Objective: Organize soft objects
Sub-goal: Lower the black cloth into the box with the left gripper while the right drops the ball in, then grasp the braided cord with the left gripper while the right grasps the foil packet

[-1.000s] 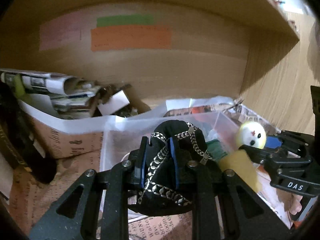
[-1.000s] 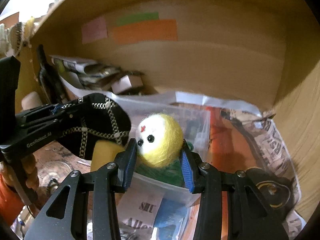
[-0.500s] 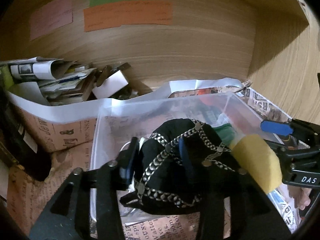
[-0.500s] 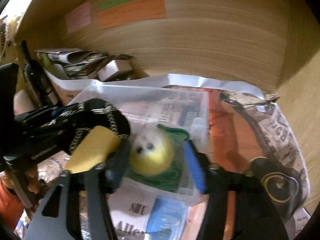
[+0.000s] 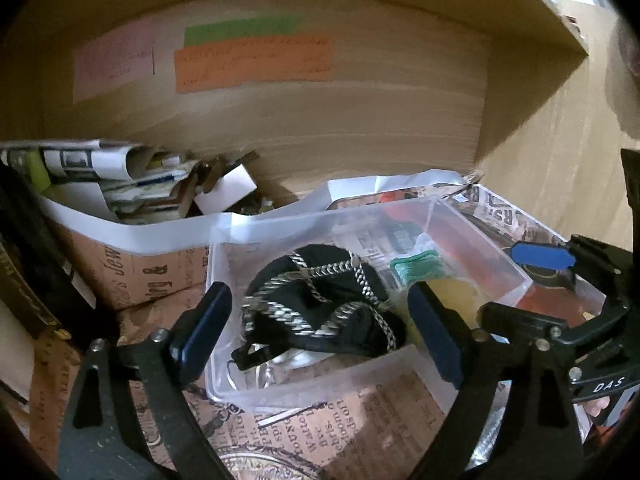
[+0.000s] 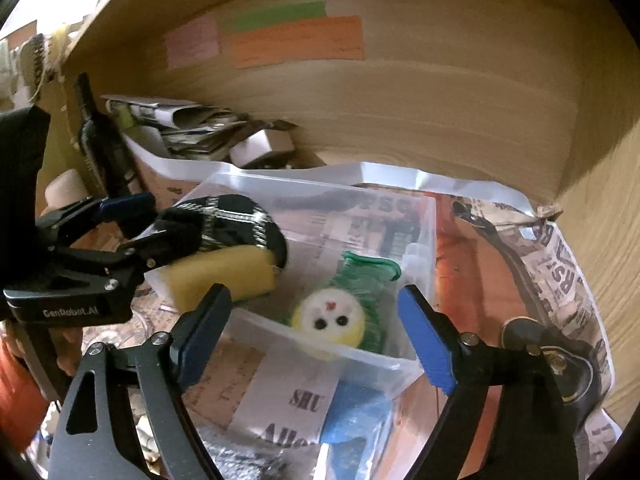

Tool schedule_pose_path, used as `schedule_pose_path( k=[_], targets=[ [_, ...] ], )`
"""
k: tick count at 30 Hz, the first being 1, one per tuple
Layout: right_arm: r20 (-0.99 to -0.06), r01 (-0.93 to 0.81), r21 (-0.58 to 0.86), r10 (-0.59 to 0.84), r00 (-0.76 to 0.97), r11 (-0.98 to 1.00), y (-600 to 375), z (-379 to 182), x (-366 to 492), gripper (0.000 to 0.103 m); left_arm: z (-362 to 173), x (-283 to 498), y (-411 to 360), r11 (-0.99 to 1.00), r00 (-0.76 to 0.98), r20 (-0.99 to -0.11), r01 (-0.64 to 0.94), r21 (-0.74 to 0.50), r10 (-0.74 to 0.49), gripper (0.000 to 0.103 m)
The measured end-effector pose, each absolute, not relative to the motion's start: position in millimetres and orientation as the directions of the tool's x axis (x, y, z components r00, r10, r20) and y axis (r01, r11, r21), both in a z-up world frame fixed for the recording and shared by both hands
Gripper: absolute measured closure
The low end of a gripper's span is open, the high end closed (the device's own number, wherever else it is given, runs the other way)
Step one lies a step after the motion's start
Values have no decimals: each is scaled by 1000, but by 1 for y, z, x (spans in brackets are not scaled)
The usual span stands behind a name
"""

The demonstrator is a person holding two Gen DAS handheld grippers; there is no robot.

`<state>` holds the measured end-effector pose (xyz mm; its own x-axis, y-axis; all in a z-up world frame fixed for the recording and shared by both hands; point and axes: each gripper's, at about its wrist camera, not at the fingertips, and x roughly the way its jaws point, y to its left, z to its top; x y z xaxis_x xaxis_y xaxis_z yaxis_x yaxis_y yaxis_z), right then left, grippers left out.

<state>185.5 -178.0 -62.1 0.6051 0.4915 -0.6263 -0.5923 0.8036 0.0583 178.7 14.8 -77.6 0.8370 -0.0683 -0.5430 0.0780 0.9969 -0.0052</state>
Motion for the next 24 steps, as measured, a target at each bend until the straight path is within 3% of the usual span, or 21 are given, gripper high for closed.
schedule_pose_path(
  k=[5, 11, 24],
  targets=[
    [-611, -599, 49, 499, 615, 799, -183, -57, 172, 20, -72, 159, 16, 996, 844, -530, 93, -10, -84, 5],
    [-603, -577, 58, 490, 630, 815, -203, -56, 158, 20, -74, 131, 22, 995, 837, -539, 103, -11, -92, 3],
    [-649, -576, 160, 525, 550, 802, -220, -88, 120, 20, -130, 86, 35, 998, 748, -661, 65, -11, -55, 1]
  ],
)
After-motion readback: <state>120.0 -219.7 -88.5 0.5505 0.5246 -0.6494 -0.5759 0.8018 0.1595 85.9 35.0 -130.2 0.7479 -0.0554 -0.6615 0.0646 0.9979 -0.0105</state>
